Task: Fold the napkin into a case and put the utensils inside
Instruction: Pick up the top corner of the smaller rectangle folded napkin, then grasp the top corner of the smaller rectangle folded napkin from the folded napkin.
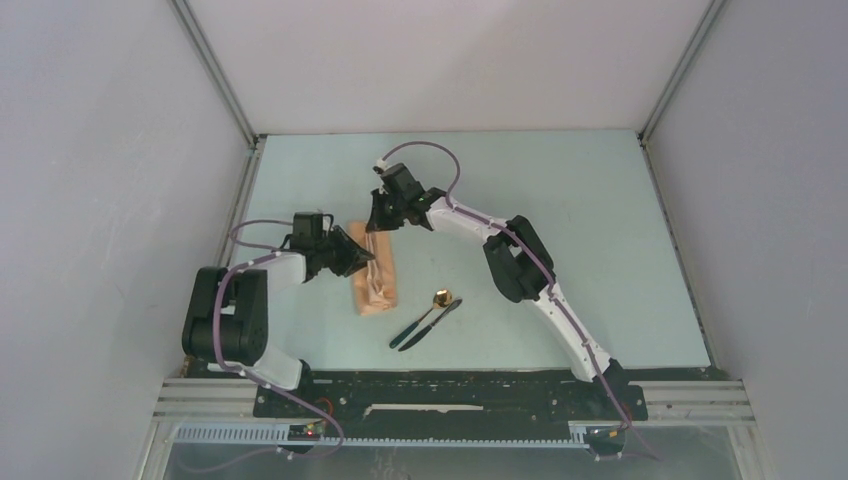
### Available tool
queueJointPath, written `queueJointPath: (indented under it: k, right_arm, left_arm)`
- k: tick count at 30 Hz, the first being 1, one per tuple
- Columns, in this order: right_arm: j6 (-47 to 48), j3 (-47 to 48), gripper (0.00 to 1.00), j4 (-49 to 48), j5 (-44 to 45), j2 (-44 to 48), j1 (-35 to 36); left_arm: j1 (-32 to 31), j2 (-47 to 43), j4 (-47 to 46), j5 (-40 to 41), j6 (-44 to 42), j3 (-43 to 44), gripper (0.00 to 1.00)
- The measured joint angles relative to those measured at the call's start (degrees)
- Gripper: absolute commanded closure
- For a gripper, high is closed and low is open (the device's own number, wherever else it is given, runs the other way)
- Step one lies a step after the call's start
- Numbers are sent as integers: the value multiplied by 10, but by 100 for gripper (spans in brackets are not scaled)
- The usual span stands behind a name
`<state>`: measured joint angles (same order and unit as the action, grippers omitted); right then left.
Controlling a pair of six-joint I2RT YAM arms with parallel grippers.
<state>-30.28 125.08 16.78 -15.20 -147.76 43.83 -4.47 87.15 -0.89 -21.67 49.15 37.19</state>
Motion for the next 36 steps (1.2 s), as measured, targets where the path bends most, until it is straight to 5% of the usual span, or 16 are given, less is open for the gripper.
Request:
queueJointPath:
  k: [13,20,23,27,31,36]
  right_arm:
    - [-11,-1,100,-9,-17,1,-2]
    - [-11,5,100,-6,-15,1,-1]
    - [-11,8,100,-1,-12,1,0]
    - [-10,15,82,10,-5,1,3]
    - [-3,35,56,49,8,2,6]
    - [15,28,38,99,27,32,7]
  left_arm:
    - [-4,39,-19,-14,4,11,42]
    - [-11,33,-9,1,1,12,49]
    - [-13,42,-4,3,1,19,61]
    - [-14,50,10,10,-3,23,78]
    - [-14,59,17,16,-2,28,86]
    - [-14,59,14,15,-1,27,94]
